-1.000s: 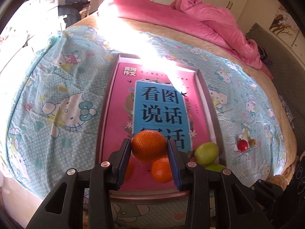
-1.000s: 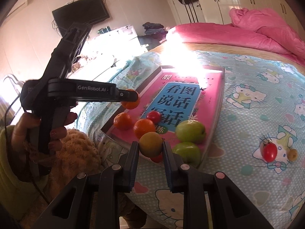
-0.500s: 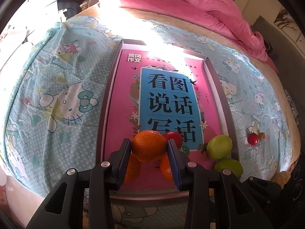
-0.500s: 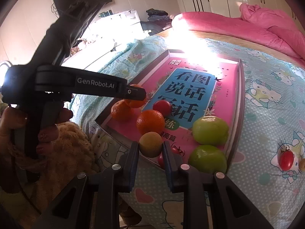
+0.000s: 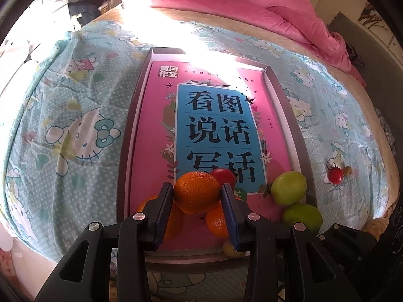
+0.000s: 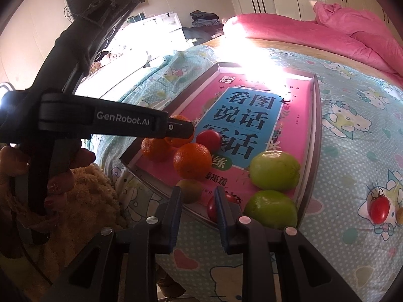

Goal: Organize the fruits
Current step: 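Carry the orange with the left tool while the right tool carries the yellow fruit onto the book, then withdraw both open tools toward the last red tomato and yellow fruit, then grasp the red tomato with the left tool while the right tool grasps the yellow fruit, then carry the tomato with the left tool while the right tool carries the yellow fruit to the book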

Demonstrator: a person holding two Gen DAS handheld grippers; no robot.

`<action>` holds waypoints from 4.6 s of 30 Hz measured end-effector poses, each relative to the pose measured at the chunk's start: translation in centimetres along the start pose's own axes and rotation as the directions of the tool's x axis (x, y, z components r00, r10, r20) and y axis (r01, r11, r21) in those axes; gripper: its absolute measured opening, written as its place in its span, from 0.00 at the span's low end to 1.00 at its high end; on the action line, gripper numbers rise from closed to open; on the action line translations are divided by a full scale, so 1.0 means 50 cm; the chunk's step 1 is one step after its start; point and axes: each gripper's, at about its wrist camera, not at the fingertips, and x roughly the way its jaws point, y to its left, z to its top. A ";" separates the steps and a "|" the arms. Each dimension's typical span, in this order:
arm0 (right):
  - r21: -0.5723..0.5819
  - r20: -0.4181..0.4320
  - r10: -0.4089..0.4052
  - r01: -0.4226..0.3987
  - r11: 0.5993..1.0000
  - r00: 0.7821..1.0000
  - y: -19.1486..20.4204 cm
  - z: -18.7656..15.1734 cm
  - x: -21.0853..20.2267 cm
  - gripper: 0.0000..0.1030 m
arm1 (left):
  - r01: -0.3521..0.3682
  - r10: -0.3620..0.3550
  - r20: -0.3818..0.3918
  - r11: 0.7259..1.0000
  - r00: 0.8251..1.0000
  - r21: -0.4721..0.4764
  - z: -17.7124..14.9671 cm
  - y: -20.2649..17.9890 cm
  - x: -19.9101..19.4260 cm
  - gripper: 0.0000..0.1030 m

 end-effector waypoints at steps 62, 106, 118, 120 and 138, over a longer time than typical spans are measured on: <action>0.345 -0.074 -0.401 0.400 0.849 0.913 -0.440 -0.077 -0.210 0.55 | 0.239 -0.218 -0.105 0.932 0.970 0.272 0.003 -0.432 0.069 0.65; 0.295 0.153 -0.305 0.251 0.922 0.940 -0.378 -0.036 -0.235 0.24 | 0.208 -0.204 -0.054 0.974 0.978 0.086 0.010 -0.276 0.013 0.31; 0.135 0.215 -0.099 0.071 0.988 0.972 -0.166 -0.018 -0.191 0.24 | 0.055 -0.053 0.050 0.997 0.997 -0.046 -0.040 -0.034 -0.085 0.31; 0.101 0.201 -0.070 0.050 0.994 0.977 -0.132 -0.014 -0.175 0.24 | 0.047 -0.044 0.045 0.997 0.998 -0.063 -0.051 -0.012 -0.082 0.31; -0.013 0.063 0.014 -0.014 1.000 0.998 0.007 0.003 -0.044 0.23 | 0.027 -0.027 0.009 0.998 1.000 -0.053 -0.068 0.003 -0.027 0.31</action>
